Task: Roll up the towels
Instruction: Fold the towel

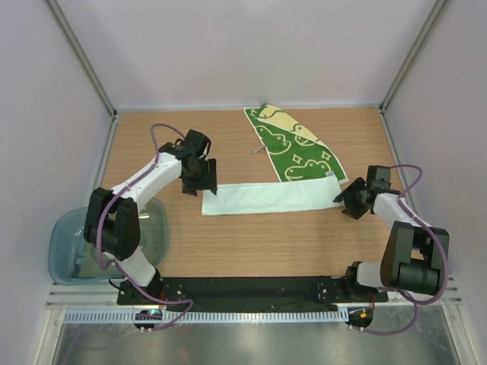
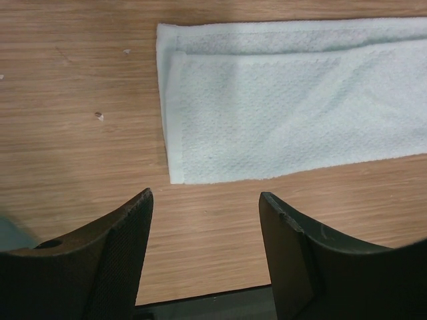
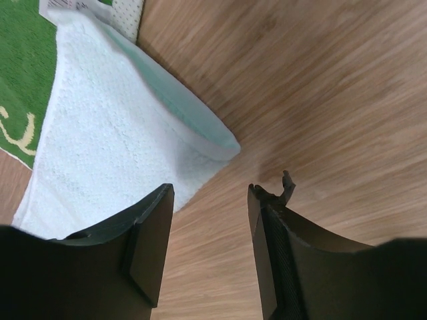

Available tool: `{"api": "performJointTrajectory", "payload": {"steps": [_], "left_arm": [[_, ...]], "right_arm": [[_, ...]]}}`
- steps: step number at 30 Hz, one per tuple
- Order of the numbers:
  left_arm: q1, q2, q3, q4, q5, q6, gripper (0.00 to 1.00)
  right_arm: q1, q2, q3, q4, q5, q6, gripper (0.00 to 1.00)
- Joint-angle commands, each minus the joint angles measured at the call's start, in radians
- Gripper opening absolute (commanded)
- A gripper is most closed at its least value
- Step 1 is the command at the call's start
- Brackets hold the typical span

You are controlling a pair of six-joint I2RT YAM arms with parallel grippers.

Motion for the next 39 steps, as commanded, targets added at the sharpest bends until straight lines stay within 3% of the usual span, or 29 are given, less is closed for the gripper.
{"api": "performJointTrajectory", "payload": {"steps": [1, 15, 24, 31, 39], "left_arm": [[0.005, -0.048, 0.002, -0.038, -0.025, 0.066, 0.66], [0.004, -0.060, -0.047, 0.003, -0.022, 0.067, 0.66], [0.004, -0.050, -0.061, 0.015, 0.003, 0.057, 0.65], [0.004, -0.051, -0.069, 0.018, 0.001, 0.055, 0.65], [0.004, -0.094, -0.047, -0.026, -0.034, 0.072, 0.65]], "right_arm": [[-0.004, 0.018, 0.003, 0.093, 0.031, 0.006, 0.55], [-0.005, 0.076, 0.018, 0.105, 0.124, -0.005, 0.46], [-0.005, 0.108, 0.020, 0.139, 0.109, -0.016, 0.29], [-0.004, 0.110, 0.035, 0.127, 0.118, -0.034, 0.03], [-0.004, 0.038, 0.149, -0.036, 0.195, -0.083, 0.01]]}}
